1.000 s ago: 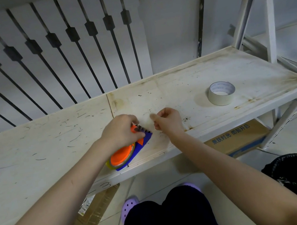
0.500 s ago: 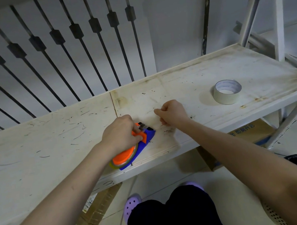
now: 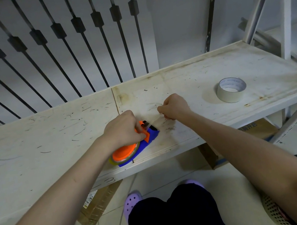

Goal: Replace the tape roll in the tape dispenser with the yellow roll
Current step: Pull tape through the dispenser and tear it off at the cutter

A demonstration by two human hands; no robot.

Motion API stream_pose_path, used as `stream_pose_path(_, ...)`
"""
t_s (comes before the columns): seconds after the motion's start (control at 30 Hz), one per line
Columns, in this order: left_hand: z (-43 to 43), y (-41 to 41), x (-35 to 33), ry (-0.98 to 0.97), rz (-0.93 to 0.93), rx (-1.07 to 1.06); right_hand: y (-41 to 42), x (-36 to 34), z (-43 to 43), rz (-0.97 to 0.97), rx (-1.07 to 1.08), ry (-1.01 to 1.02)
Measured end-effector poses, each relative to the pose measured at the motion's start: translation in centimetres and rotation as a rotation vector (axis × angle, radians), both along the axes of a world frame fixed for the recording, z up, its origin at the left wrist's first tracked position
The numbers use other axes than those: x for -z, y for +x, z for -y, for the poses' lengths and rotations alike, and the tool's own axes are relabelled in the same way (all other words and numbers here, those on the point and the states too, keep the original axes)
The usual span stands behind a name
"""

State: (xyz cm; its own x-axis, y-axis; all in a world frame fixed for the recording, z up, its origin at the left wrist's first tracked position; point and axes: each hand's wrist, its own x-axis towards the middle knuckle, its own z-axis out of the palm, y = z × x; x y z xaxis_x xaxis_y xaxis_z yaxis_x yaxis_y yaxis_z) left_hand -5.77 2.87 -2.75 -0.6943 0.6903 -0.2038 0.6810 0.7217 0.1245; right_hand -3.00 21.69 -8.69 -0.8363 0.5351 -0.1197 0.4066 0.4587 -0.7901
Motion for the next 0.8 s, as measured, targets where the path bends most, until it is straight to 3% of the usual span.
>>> stream_pose_path(0.23, -0.7, -0.1, -0.3, -0.065, 0.001, 0.014, -1.1, 0.7, 0.6, -0.012, -0.01, -0.001)
stream_pose_path(0.8, -0.2, 0.6, 0.2, 0.022, -0.047, -0.033, -2.1, 3.0, 2.6, -0.146, 0.03, 0.059)
